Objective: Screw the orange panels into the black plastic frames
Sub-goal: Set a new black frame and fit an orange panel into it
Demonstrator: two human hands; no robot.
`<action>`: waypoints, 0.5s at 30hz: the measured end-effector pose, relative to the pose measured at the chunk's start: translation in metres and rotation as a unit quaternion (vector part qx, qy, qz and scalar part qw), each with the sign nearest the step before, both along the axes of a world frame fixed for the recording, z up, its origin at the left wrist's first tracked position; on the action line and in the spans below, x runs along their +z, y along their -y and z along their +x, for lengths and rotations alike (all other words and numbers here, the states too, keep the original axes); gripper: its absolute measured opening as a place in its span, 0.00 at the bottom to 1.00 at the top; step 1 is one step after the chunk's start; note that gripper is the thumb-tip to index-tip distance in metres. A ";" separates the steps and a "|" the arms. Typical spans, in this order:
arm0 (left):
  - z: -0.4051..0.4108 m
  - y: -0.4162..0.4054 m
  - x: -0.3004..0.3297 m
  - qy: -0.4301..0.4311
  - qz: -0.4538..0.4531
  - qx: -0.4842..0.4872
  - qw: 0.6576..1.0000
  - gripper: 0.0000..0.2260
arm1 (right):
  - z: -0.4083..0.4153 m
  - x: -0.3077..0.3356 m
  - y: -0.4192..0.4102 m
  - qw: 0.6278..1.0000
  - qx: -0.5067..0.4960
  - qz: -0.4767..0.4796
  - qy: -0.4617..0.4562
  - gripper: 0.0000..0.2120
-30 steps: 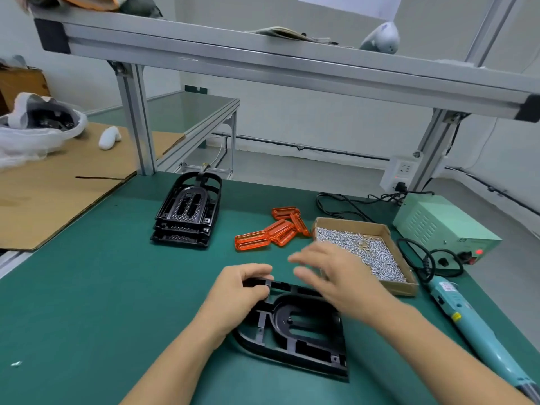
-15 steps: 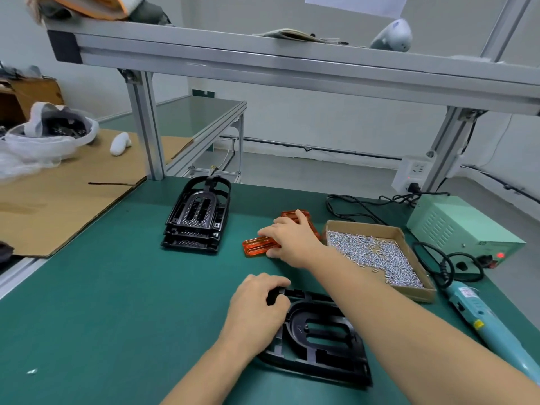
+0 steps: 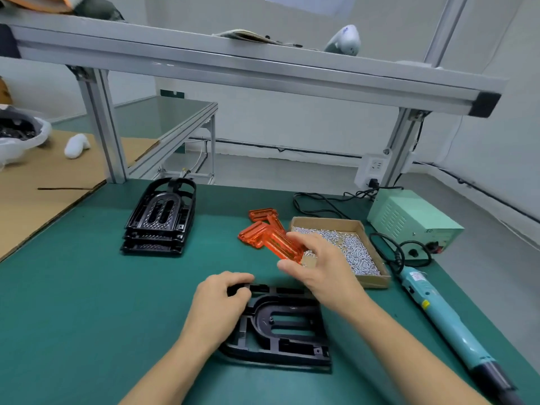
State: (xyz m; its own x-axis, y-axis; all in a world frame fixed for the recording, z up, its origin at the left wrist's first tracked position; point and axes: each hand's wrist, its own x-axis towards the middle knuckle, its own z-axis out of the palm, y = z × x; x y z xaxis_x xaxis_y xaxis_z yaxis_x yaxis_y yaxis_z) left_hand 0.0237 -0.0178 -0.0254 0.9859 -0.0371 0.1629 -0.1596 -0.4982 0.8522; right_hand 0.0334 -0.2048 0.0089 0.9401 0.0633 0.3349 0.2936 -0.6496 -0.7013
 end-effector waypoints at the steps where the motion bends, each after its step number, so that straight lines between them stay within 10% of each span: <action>1: 0.000 0.002 0.000 -0.005 -0.006 0.003 1.000 0.13 | -0.012 0.000 0.009 1.000 -0.009 0.023 0.002 0.19; 8: -0.004 0.020 0.013 0.105 0.060 0.010 0.993 0.12 | -0.055 -0.006 0.036 0.995 -0.059 0.084 0.013 0.20; 15: -0.021 0.027 0.026 -0.001 -0.181 -0.223 0.958 0.25 | -0.065 -0.005 0.031 0.996 -0.009 0.060 0.065 0.22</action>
